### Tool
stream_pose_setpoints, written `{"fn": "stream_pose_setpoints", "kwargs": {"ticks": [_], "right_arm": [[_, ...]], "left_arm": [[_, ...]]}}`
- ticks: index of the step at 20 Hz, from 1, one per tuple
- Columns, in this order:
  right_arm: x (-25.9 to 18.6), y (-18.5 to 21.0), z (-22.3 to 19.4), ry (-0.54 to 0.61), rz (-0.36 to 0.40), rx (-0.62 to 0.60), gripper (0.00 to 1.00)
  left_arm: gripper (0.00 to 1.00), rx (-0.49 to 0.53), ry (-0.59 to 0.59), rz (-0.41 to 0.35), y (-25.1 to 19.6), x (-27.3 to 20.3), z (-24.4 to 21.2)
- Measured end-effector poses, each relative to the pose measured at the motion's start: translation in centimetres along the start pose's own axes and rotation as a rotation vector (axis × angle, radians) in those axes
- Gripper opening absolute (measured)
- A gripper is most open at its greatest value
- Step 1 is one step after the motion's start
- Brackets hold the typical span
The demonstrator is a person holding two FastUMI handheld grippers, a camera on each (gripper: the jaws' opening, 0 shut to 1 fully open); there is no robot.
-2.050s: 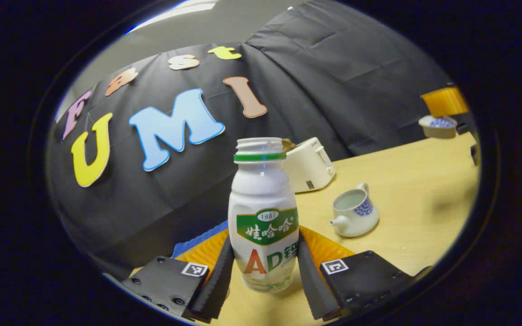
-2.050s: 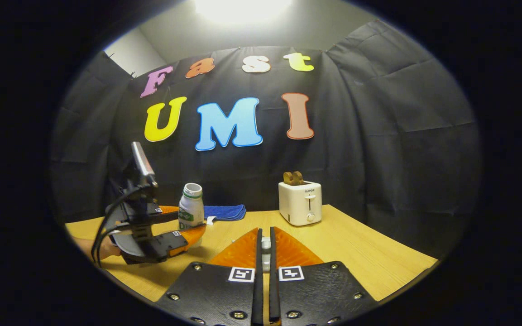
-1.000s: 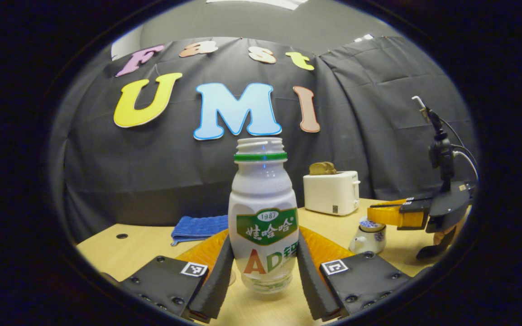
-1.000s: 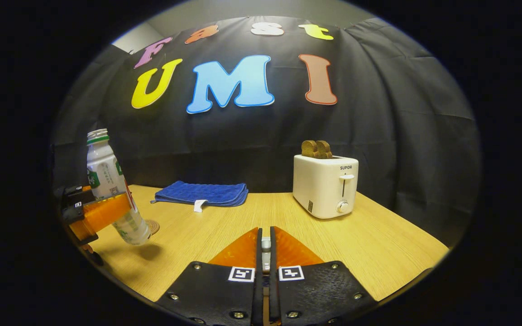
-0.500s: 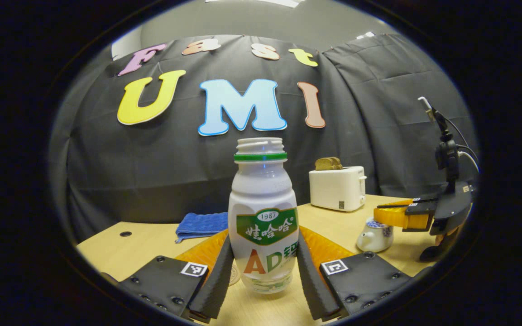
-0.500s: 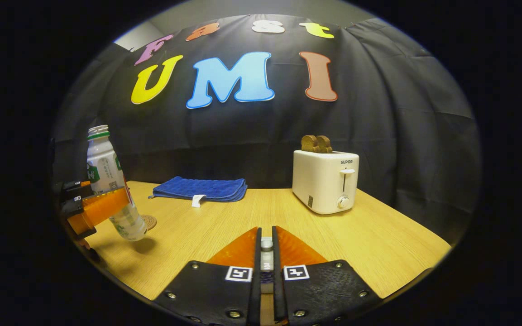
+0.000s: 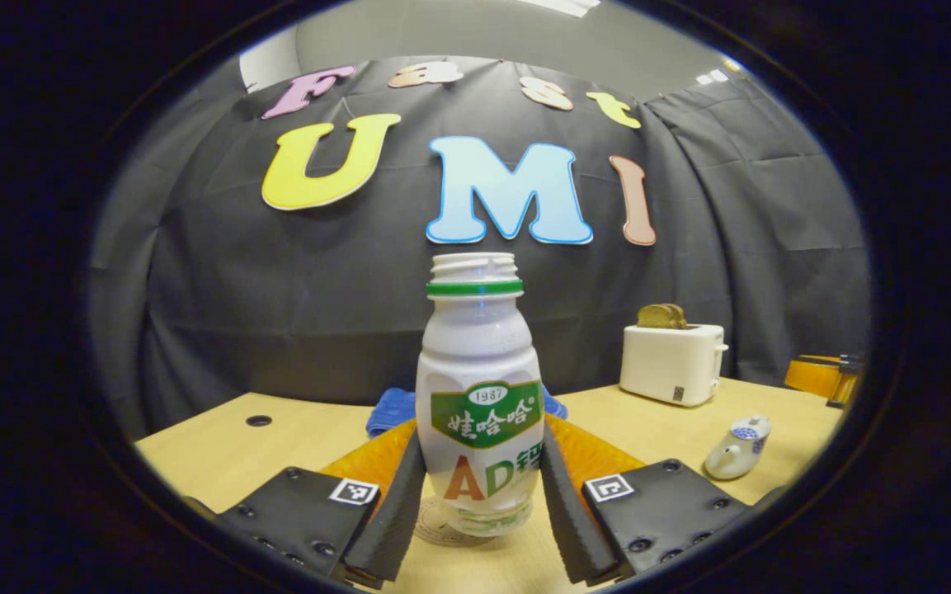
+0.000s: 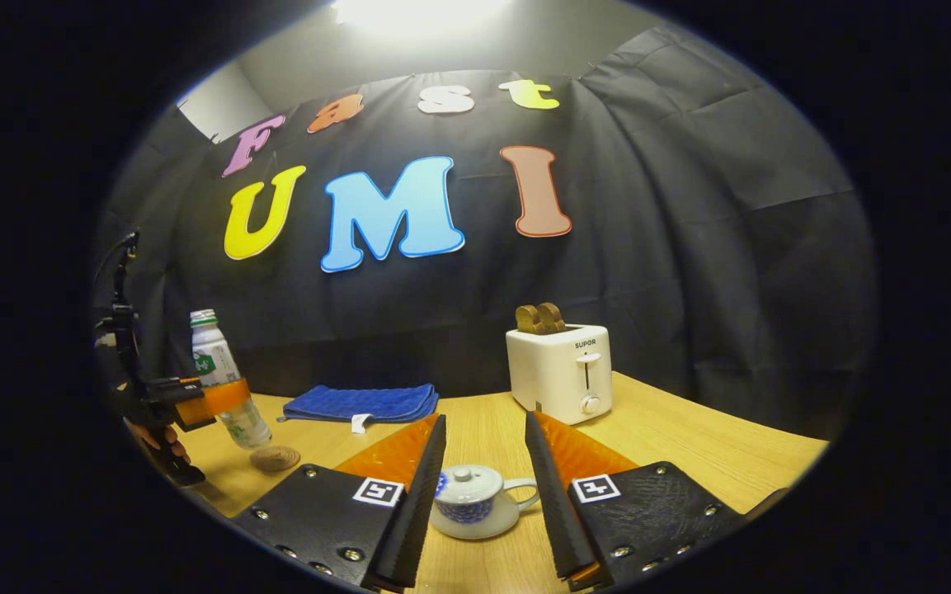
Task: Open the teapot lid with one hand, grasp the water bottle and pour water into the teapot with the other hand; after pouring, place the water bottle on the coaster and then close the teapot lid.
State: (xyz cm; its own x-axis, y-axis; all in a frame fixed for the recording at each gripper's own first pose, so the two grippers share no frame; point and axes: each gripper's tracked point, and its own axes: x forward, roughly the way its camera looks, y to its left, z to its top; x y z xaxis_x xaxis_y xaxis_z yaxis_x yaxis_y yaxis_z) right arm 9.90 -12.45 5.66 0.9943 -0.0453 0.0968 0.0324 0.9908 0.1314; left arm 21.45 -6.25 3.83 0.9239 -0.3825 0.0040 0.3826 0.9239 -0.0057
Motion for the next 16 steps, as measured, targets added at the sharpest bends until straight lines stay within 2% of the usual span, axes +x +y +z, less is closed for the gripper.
{"fn": "stream_pose_setpoints", "kwargs": {"ticks": [1, 2, 3, 7, 10, 11, 12, 14, 15, 16], "right_arm": [[-0.1, -0.2, 0.3, -0.016, -0.002, 0.000, 0.59], [-0.1, -0.4, 0.2, -0.015, -0.008, -0.004, 0.59], [0.0, -0.6, 0.1, -0.013, -0.013, -0.008, 0.60], [0.0, -0.4, 0.2, -0.009, -0.013, -0.006, 0.59], [-0.1, -0.4, 0.2, -0.012, -0.008, -0.005, 0.60], [-0.2, -0.4, 0.2, -0.010, -0.008, -0.004, 0.60], [-0.2, -0.3, 0.3, -0.010, -0.007, -0.003, 0.60], [-0.2, -0.4, 0.2, -0.011, -0.008, -0.002, 0.60], [-0.3, -0.4, 0.2, -0.007, -0.011, -0.003, 0.60], [-0.3, -0.3, 0.2, -0.006, -0.010, -0.002, 0.60]], "left_arm": [[0.71, 0.031, 0.012, 0.034, 1.2, 1.0, -0.6], [0.81, 0.027, 0.021, 0.034, 1.5, 1.8, -1.0], [0.82, 0.011, 0.036, 0.032, 1.6, 2.4, -1.9], [0.82, -0.021, 0.113, 0.050, 2.7, 3.6, -5.2], [0.82, -0.008, 0.116, 0.054, 3.2, 3.7, -5.3], [0.76, -0.006, 0.119, 0.052, 3.0, 3.6, -5.4], [0.82, 0.000, 0.119, 0.052, 3.0, 3.6, -5.4], [0.82, -0.006, 0.119, 0.058, 3.1, 3.5, -5.3], [0.76, -0.008, 0.120, 0.061, 3.0, 3.4, -5.4], [0.76, -0.009, 0.122, 0.061, 3.0, 3.3, -5.3]]}}
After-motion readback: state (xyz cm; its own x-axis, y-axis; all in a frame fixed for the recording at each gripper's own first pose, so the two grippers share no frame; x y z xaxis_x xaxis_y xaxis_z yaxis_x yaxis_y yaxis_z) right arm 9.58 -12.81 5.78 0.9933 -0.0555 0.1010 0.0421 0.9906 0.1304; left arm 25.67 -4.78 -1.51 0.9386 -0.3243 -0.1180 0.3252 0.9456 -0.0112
